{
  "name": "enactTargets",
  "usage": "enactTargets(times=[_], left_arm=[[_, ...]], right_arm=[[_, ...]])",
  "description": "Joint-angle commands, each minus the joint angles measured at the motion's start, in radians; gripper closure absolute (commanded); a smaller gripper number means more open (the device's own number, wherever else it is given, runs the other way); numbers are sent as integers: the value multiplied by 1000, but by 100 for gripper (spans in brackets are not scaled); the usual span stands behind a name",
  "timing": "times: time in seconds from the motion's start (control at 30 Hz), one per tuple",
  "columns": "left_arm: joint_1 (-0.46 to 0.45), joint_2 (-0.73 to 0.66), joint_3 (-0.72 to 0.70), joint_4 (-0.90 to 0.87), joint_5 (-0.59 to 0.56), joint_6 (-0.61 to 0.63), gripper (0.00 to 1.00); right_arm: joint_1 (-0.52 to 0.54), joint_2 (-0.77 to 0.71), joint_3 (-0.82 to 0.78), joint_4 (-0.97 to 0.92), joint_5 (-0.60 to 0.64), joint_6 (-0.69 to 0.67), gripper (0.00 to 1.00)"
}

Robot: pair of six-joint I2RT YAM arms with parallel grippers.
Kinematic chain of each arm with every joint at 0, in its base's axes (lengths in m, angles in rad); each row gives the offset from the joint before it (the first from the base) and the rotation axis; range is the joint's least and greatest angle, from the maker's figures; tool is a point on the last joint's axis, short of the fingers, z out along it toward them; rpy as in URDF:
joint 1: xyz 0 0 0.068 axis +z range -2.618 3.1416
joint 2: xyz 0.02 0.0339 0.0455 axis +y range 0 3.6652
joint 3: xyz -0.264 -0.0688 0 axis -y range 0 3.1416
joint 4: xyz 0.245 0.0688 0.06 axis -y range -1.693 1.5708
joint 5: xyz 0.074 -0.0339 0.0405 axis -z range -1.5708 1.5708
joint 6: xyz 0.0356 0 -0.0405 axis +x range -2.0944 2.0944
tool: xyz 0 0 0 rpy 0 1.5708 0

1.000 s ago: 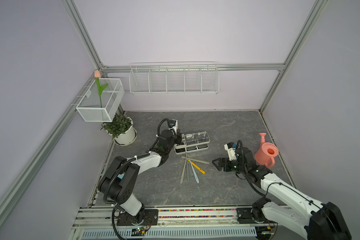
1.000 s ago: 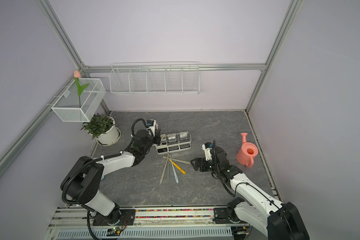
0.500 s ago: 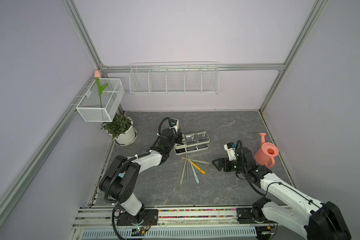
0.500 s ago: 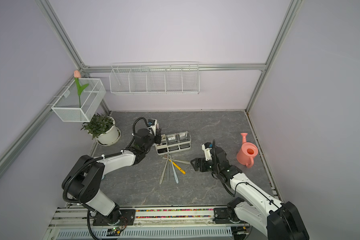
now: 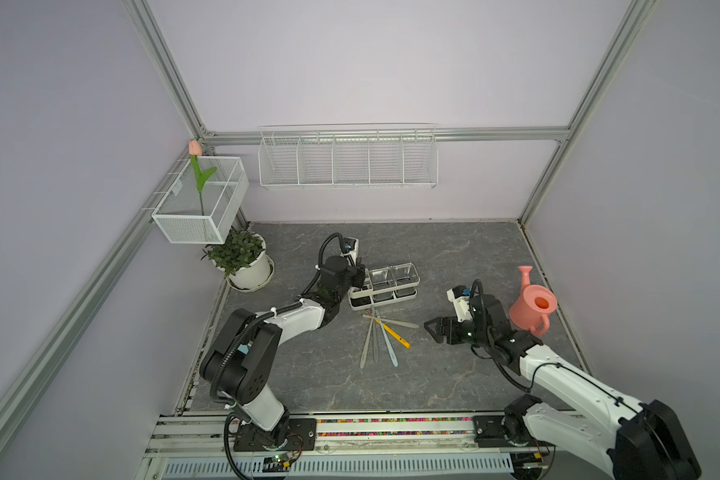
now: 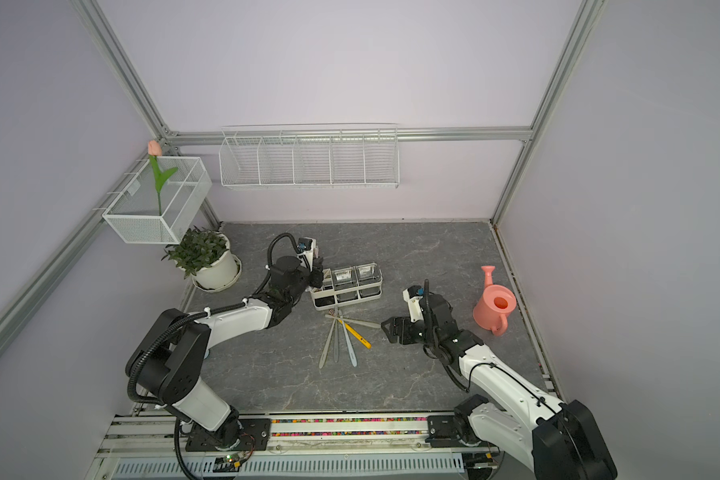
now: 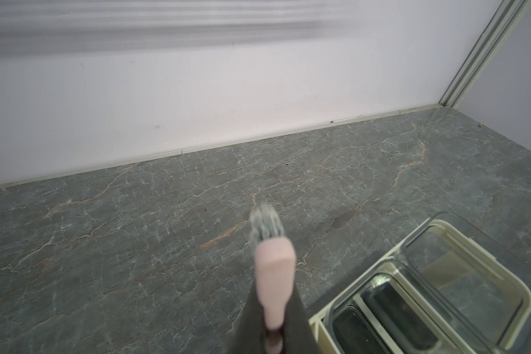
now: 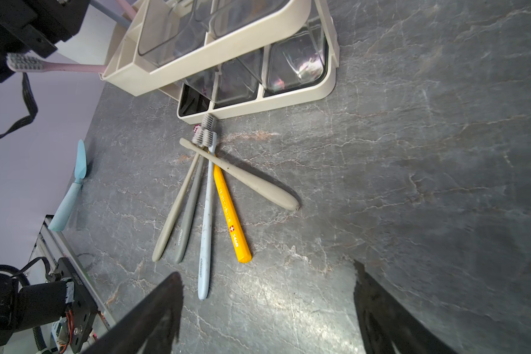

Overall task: Place the toothbrush into the toothbrush holder
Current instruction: Place the toothbrush in the toothbrush holder.

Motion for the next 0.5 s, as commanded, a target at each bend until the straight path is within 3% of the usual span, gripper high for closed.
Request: enactTargets(times=[0.0,0.3,0.47], left_arm=[[5,18,21,13,3,22,89],[5,18,11,31,-3,25,71],[5,18,14,31,-3,27,69]], right_arm=[[-6,11,22,-13,7,-18,11],[-8,47,48,-27,13,-36,11],[-10,61,54,-24,6,-39,11]])
